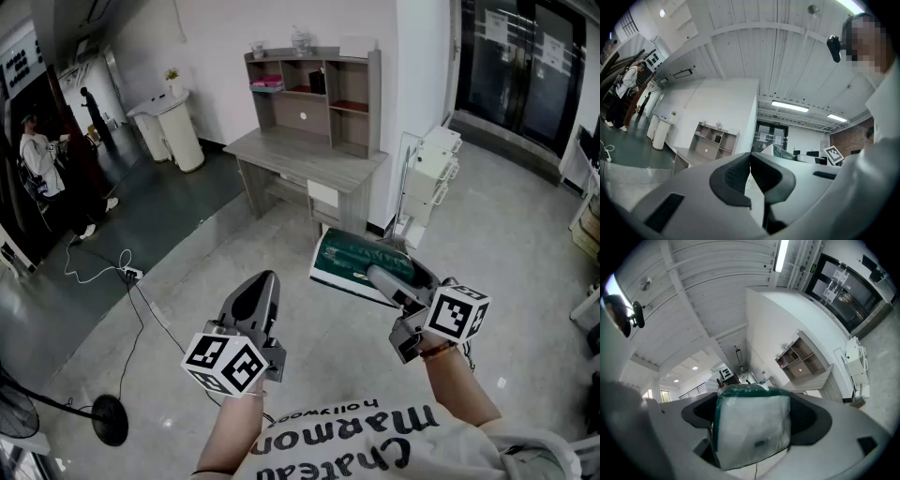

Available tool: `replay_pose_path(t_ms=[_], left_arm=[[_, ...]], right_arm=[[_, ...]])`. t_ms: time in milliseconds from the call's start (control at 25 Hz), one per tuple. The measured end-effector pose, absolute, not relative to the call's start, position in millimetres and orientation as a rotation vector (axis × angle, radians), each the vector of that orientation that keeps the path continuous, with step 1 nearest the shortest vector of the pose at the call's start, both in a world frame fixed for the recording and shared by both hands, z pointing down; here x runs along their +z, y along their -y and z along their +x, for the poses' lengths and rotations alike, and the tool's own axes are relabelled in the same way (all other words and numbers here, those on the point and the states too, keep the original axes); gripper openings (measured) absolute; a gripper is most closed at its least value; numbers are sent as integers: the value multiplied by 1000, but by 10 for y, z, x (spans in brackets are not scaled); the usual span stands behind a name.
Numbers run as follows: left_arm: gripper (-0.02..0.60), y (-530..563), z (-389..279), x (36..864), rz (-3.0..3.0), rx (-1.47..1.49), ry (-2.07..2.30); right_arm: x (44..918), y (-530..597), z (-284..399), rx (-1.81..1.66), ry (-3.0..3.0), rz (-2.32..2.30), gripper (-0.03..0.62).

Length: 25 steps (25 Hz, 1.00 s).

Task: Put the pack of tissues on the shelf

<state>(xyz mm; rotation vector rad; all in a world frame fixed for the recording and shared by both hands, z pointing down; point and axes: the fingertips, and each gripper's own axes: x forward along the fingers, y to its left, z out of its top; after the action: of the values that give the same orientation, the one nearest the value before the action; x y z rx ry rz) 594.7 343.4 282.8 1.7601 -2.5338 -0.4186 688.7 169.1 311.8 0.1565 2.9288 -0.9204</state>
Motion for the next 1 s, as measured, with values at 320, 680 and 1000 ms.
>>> replay_pose_path(t_ms=[320,680,1000], left_arm=[[17,-3516,5750,2811,1768,-435,2521],[17,-3782,5432,2763,1786,-429,2538],[17,-3878,5255,3045,1749,-467,2499]], right_arm=[[3065,-1730,6706,-891,-2938,130,476],[3081,-1941,6381,-863,-2926,111,475],[3318,-2045,6136,-971,-2914,155,476]])
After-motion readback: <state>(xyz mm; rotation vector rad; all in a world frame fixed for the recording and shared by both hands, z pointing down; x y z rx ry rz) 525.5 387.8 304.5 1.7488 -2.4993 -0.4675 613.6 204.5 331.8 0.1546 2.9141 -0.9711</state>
